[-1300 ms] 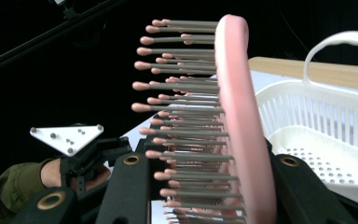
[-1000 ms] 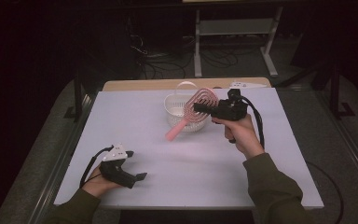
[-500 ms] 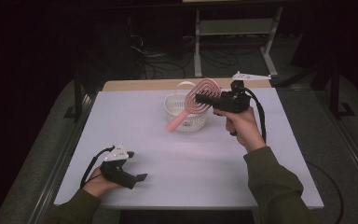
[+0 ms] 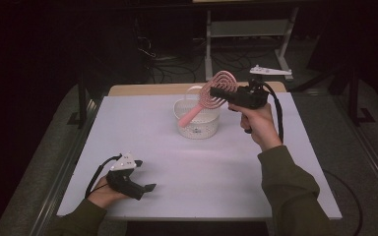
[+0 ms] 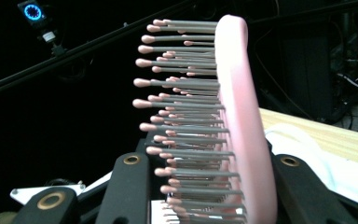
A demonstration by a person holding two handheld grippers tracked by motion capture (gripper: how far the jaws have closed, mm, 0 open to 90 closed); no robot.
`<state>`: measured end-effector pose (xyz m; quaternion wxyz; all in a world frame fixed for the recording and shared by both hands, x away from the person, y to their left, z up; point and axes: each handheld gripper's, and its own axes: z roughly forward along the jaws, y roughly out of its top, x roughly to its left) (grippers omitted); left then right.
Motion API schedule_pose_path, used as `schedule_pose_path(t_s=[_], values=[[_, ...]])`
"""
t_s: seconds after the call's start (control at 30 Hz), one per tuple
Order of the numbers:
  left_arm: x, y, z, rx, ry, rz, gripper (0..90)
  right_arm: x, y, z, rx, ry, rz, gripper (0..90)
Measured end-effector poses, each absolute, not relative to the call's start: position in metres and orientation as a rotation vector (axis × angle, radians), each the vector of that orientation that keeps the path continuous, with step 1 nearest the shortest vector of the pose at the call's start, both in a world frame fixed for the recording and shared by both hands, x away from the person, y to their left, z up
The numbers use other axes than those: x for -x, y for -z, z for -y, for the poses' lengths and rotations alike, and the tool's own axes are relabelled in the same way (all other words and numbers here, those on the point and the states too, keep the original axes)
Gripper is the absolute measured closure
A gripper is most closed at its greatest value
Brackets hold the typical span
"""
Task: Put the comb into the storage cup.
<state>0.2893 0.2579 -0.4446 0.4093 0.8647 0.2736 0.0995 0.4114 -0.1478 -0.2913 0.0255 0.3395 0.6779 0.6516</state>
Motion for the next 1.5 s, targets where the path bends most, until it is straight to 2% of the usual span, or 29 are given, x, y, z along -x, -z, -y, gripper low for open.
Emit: schedule_pose_path(t_s=[0.63,1.5], values=[[-0.289,0.446,-0.257,-2.189,-0.232,-0.682,0.0,-0.436,0.307,0.160,-1.168,-1.979,-2.010,63.0],[-0.289,0.446,-0.256,-2.195,-0.230,-0.678,0.0,-0.457,0.340,0.136,-1.231,-1.924,-2.000,62.9]])
